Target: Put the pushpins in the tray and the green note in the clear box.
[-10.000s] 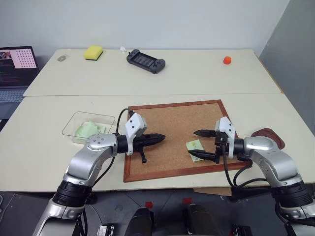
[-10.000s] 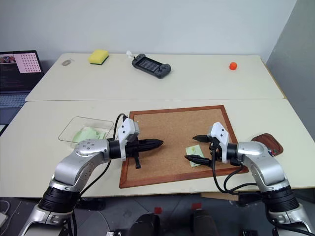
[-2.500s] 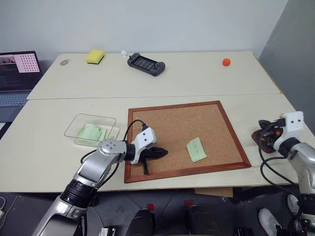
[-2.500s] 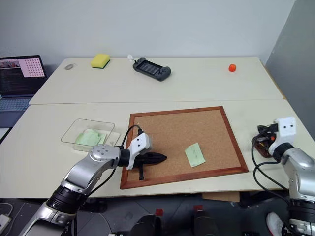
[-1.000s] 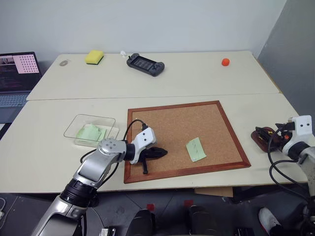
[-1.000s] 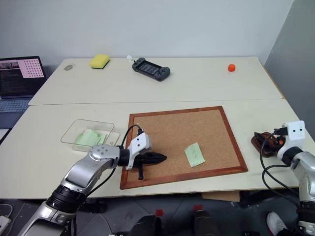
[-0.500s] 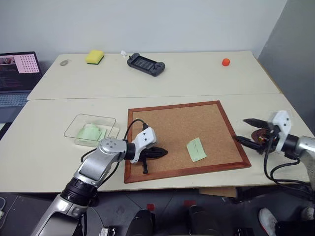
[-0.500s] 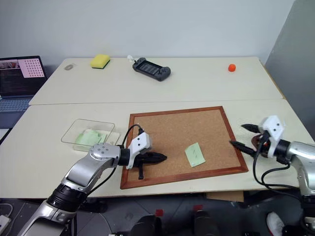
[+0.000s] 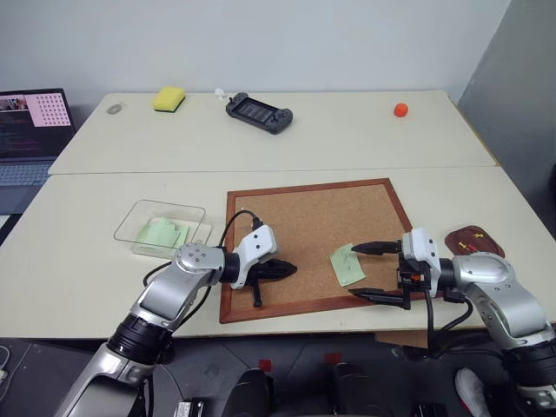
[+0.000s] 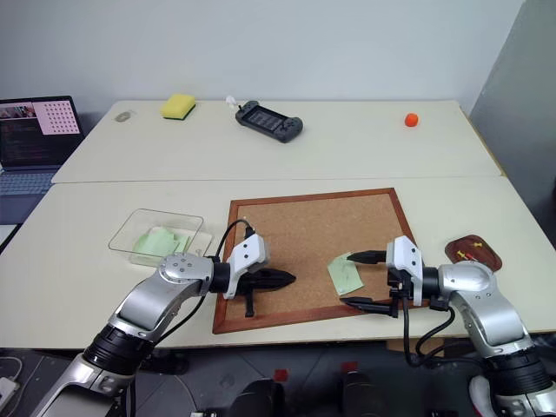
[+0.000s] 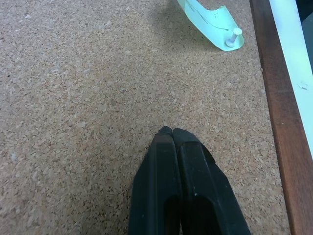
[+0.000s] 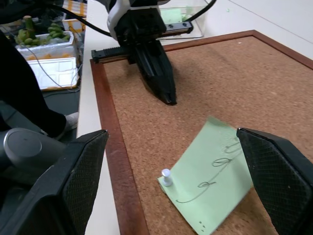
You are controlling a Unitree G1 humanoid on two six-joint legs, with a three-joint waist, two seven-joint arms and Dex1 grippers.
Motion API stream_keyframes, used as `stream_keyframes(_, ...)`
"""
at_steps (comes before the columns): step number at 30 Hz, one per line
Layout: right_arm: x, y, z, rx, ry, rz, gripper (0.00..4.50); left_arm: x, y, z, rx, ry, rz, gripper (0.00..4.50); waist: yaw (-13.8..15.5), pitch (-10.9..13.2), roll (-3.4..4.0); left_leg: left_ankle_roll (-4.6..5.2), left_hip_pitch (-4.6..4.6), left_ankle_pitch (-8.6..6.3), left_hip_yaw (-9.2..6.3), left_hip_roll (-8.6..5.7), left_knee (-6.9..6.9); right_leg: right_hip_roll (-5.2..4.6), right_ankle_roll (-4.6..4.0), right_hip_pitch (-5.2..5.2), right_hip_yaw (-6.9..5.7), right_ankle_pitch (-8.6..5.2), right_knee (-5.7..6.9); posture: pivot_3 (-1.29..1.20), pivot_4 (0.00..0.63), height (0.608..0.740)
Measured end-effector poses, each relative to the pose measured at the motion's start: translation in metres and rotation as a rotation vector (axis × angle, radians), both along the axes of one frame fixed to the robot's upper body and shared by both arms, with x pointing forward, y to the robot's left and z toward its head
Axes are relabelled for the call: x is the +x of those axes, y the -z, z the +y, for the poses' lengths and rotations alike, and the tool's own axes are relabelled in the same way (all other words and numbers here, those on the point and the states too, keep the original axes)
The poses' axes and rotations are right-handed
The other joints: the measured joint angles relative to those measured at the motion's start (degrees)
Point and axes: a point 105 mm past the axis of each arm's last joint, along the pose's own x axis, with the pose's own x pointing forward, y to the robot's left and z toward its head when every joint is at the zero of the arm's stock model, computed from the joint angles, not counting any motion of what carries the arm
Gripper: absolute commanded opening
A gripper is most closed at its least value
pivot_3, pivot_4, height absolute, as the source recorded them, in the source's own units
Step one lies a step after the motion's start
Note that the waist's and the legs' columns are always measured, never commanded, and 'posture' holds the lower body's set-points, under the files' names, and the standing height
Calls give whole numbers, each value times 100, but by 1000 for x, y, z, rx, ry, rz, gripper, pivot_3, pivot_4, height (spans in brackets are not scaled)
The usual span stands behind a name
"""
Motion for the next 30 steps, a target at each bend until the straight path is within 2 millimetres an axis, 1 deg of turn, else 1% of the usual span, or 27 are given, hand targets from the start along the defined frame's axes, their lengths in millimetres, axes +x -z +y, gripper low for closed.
stream_keyframes(2,-1,7,6,10,-15,27,4475,0,0,0,0,-1,0,0,0,0,0,0,0,0,0,0,0,0,0,0,0,0,1,0,150,740)
stream_keyframes(4,1,13,9,18,-9,54,4114,0,0,0,0,0,-1,0,0,1,-2,0,-1,0,1,0,1,-2,0,-1,2,0,1,0,150,740)
stream_keyframes(5,2,16,9,18,-5,65,4054,0,0,0,0,1,-2,0,0,1,-2,0,0,0,1,-1,1,-3,0,-1,3,0,1,0,150,740)
stream_keyframes(8,10,19,9,38,21,89,3362,0,0,0,2,-2,-3,0,-2,2,-3,0,1,0,0,0,1,-2,-1,-1,1,1,2,0,150,740)
stream_keyframes(13,16,23,9,53,54,123,2512,-1,0,0,4,-3,0,0,-3,2,-3,0,0,0,-3,0,0,-1,-1,-1,-1,1,2,0,150,740)
stream_keyframes(16,17,25,9,57,66,134,1873,-2,0,1,4,-7,-1,0,-6,2,-3,0,1,0,-2,0,-1,0,-1,-1,-1,1,2,0,150,740)
stream_keyframes(17,17,26,9,48,67,125,1586,-2,0,1,4,-7,-1,0,-6,2,-3,0,1,0,-2,0,-1,1,-1,-1,-1,0,2,0,150,740)
stream_keyframes(19,18,28,8,29,66,105,1270,-2,0,1,4,-7,0,0,-6,2,-3,0,1,0,-2,-1,-2,1,-1,-2,-2,0,2,0,150,740)
stream_keyframes(21,14,34,6,-32,41,48,921,-2,0,0,4,-6,0,0,-5,2,-3,0,0,0,-1,-2,-2,1,0,-2,-2,0,2,0,150,740)
stream_keyframes(23,10,41,5,-62,25,27,476,-2,0,1,4,-7,0,0,-6,2,-3,0,1,0,0,-1,-2,2,-1,-2,-2,0,2,0,150,740)
stream_keyframes(25,10,42,5,-75,13,-8,44,-2,0,1,5,-8,1,0,-9,2,-3,0,4,0,1,-1,-1,2,-1,0,0,0,3,0,150,740)
stream_keyframes(27,11,41,4,-83,9,-36,44,-2,0,1,5,-8,1,0,-9,2,-3,0,5,0,1,-1,-1,1,-1,1,0,0,3,0,150,740)
stream_keyframes(30,12,41,5,-79,11,-34,44,-3,1,1,4,-8,4,0,-12,2,-3,0,6,0,1,-1,-1,2,-1,1,1,1,3,0,150,740)
